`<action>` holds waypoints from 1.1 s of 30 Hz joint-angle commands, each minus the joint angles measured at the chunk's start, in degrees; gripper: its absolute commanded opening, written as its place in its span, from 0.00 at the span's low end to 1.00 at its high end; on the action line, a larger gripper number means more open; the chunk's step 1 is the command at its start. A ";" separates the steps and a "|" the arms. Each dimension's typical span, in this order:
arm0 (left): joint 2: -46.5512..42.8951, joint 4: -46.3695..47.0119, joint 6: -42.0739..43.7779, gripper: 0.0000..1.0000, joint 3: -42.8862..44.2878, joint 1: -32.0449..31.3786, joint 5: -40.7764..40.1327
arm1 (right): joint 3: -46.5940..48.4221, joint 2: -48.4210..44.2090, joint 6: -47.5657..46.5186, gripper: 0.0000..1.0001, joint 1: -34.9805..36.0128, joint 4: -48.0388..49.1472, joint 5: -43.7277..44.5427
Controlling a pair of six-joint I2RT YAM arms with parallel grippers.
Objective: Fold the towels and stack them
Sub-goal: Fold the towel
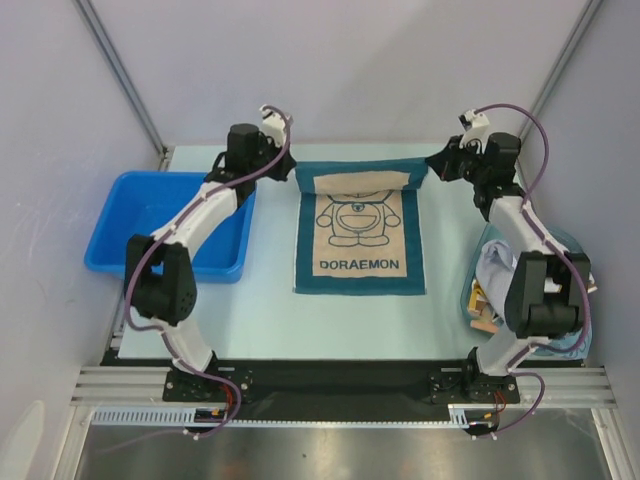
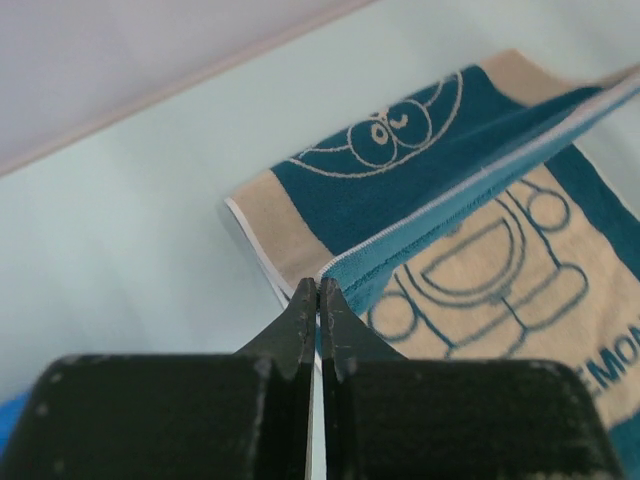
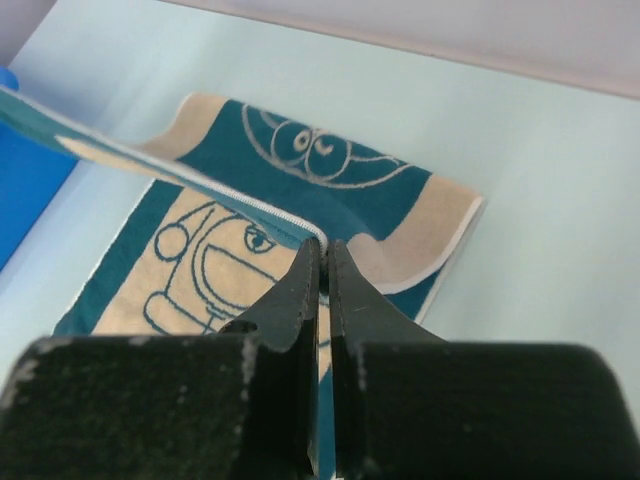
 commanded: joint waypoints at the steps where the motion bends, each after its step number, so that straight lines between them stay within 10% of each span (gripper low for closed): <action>1: -9.33 2.40 1.44 0.00 -8.11 -0.84 -0.71 | -2.61 -7.96 -4.02 0.00 0.15 -5.40 3.74; 33: -24.38 -2.87 -9.81 0.00 -35.39 -11.30 -10.20 | -26.00 -26.97 8.26 0.00 7.80 -29.57 19.12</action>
